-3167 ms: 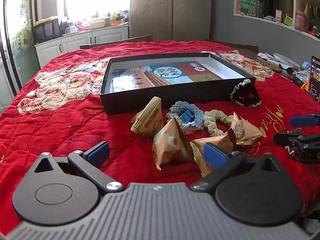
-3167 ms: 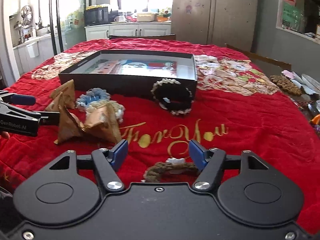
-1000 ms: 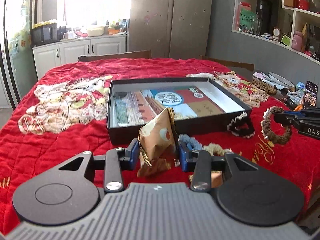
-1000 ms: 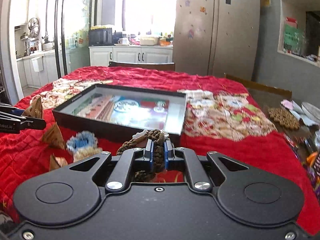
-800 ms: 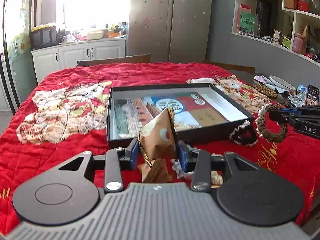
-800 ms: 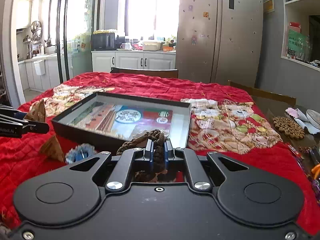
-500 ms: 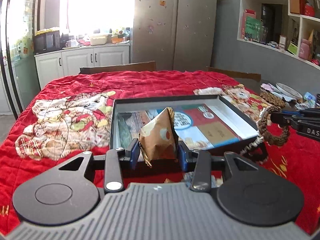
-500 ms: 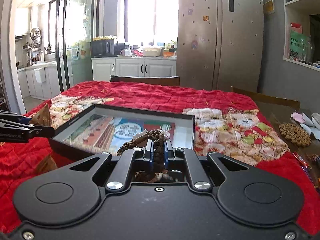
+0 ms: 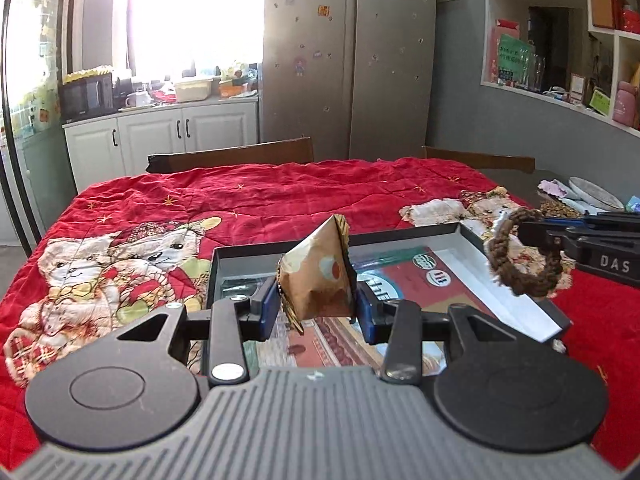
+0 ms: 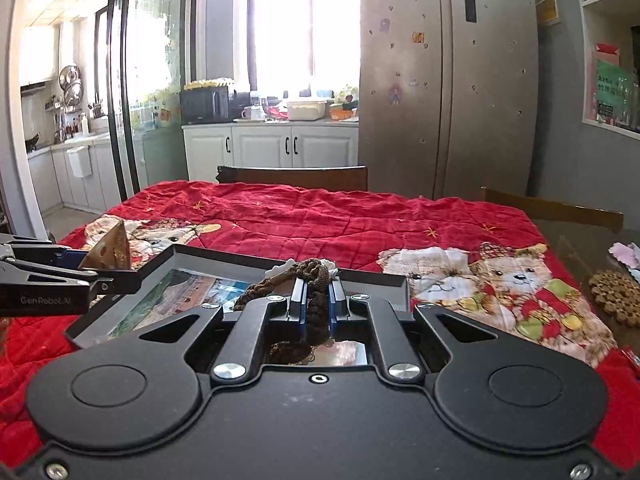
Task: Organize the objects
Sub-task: 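Carry the bracelet and packet in both grippers over the black box, then lower both items into the black box and open both grippers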
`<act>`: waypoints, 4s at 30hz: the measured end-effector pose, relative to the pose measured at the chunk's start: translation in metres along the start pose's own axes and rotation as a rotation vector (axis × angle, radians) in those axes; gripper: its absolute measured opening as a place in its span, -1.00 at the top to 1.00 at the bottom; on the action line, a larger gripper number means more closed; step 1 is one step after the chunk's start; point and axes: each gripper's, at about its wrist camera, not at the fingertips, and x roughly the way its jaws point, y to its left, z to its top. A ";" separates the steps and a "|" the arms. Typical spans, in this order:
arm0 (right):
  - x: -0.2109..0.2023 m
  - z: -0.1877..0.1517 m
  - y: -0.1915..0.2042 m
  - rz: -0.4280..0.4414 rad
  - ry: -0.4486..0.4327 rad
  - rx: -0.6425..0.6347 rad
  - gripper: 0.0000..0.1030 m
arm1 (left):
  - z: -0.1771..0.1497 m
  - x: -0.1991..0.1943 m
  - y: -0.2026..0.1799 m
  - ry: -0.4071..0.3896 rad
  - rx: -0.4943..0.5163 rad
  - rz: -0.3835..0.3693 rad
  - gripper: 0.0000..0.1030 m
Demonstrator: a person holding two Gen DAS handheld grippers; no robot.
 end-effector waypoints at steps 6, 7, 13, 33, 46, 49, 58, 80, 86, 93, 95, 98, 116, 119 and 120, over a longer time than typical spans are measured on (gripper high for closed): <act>0.043 0.003 0.007 0.000 0.044 -0.012 0.81 | 0.005 0.036 0.006 0.036 -0.030 0.022 0.14; 0.050 0.004 0.008 -0.004 0.049 -0.012 0.81 | 0.005 0.041 0.007 0.041 -0.040 0.026 0.14; 0.085 0.005 0.009 -0.004 0.084 0.003 0.81 | 0.010 0.064 0.014 0.045 -0.057 0.047 0.14; 0.142 0.000 0.006 -0.043 0.161 0.026 0.81 | 0.005 0.103 0.020 0.104 -0.056 0.045 0.13; 0.152 -0.001 0.005 -0.057 0.210 0.033 0.80 | 0.004 0.116 0.019 0.185 -0.049 0.045 0.13; 0.155 -0.001 0.003 -0.058 0.228 0.040 0.80 | 0.002 0.119 0.019 0.204 -0.048 0.042 0.13; 0.162 -0.002 0.004 -0.057 0.270 0.040 0.79 | -0.001 0.124 0.015 0.239 -0.020 0.039 0.12; 0.155 -0.001 0.009 -0.054 0.241 0.000 0.15 | 0.001 0.116 0.011 0.202 0.000 0.045 -0.27; 0.148 0.001 0.006 -0.051 0.196 0.017 -0.06 | 0.004 0.112 0.011 0.183 -0.003 0.041 -0.40; 0.131 0.003 -0.003 -0.007 0.105 0.066 -0.34 | 0.008 0.105 0.011 0.150 -0.010 0.040 -0.59; 0.124 0.003 -0.006 0.007 0.070 0.092 -0.36 | 0.009 0.103 0.010 0.142 -0.008 0.045 -0.62; 0.113 0.003 -0.009 0.017 0.019 0.104 -0.40 | 0.010 0.096 0.007 0.101 0.008 0.071 -0.68; 0.023 0.026 0.023 -0.035 -0.103 0.000 -0.35 | 0.010 0.016 0.014 -0.079 0.092 0.107 -0.81; -0.013 0.014 0.038 0.004 -0.033 0.016 -0.38 | 0.007 -0.010 0.014 -0.026 0.076 0.065 -0.89; -0.022 0.010 0.044 0.016 -0.007 -0.010 -0.38 | 0.005 -0.018 0.012 -0.010 0.095 0.057 -0.89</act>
